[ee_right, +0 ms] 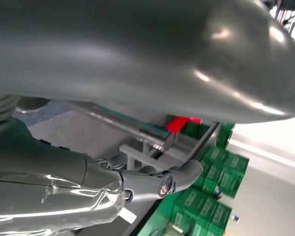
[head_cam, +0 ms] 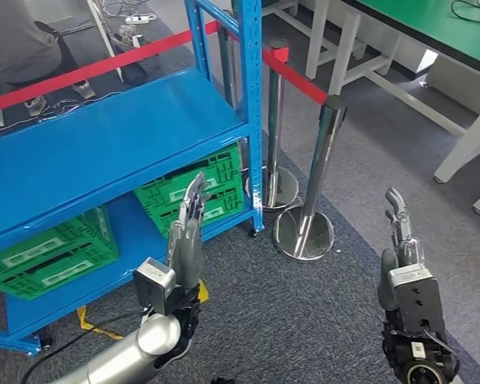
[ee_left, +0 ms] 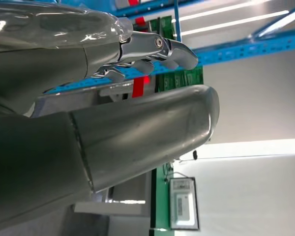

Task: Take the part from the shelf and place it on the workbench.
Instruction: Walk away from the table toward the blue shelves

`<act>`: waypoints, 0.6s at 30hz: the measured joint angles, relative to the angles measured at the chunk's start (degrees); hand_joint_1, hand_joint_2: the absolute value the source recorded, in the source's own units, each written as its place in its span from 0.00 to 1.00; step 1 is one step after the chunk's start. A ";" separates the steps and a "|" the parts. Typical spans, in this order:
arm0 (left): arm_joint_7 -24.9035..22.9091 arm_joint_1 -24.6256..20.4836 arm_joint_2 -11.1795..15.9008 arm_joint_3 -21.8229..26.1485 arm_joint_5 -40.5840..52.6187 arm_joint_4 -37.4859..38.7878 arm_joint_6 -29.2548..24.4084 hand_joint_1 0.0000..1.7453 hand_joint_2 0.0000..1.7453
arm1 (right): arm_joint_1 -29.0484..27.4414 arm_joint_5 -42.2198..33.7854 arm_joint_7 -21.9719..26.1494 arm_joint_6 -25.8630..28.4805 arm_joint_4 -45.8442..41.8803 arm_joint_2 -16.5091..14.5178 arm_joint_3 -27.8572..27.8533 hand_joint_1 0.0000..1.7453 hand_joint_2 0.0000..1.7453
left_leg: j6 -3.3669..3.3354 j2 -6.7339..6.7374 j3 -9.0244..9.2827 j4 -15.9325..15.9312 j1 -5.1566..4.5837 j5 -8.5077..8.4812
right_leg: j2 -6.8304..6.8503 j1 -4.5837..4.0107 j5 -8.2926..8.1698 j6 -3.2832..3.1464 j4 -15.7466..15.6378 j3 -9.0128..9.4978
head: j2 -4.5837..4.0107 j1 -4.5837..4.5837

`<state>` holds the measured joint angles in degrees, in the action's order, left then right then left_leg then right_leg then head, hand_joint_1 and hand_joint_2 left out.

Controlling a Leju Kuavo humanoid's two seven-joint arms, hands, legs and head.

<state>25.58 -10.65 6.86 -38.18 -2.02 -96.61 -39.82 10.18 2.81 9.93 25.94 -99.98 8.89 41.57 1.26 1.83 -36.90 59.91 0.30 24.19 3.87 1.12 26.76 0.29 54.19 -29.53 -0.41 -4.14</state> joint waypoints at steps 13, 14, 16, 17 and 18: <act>0.34 0.23 -0.23 0.00 0.03 -0.02 0.00 0.00 0.00 | 0.01 -0.09 0.06 0.01 0.08 0.01 0.09 0.00 0.00 | -2.66 -5.18 3.65 -6.19 -0.27 -1.45 | -3.73 -0.07 5.92 2.06 15.63 -7.45 | 0.00 1.24; 0.34 0.26 -0.24 0.00 0.03 -0.02 0.00 0.00 0.00 | 0.01 -0.12 0.08 0.03 0.09 0.01 0.09 0.00 0.00 | -2.60 -6.01 3.75 -6.08 -0.27 -1.37 | -4.32 -0.02 3.51 1.90 12.02 -6.06 | -0.01 1.28; 0.35 0.22 -0.26 0.00 0.03 -0.01 0.00 0.00 0.00 | 0.11 -0.19 0.14 0.10 0.10 0.01 0.09 0.00 0.00 | -2.33 -7.48 3.58 -5.70 -0.26 -1.20 | -7.31 0.29 0.30 1.51 4.47 -2.82 | -0.01 1.33; 0.38 0.18 -0.28 0.00 0.02 -0.01 0.00 0.00 0.00 | 0.13 -0.22 0.16 0.16 0.10 0.01 0.10 0.00 0.00 | -2.04 -8.12 3.28 -5.54 -0.17 -1.24 | -8.58 0.37 -0.22 1.34 2.30 -1.83 | -0.01 1.36; 0.40 0.17 -0.29 0.00 0.02 -0.01 0.00 0.00 0.00 | 0.14 -0.26 0.19 0.21 0.11 0.01 0.11 0.00 0.00 | -1.72 -8.78 2.93 -5.46 -0.07 -1.34 | -9.31 0.37 -0.06 1.16 1.46 -1.39 | -0.01 1.36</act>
<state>25.98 -10.48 6.57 -38.18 -2.00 -96.61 -39.82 10.32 2.55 10.12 26.15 -99.87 8.90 41.68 -0.45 -6.94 -33.97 54.45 0.23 22.85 -5.44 1.49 26.70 1.45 55.65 -30.92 -0.42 -2.78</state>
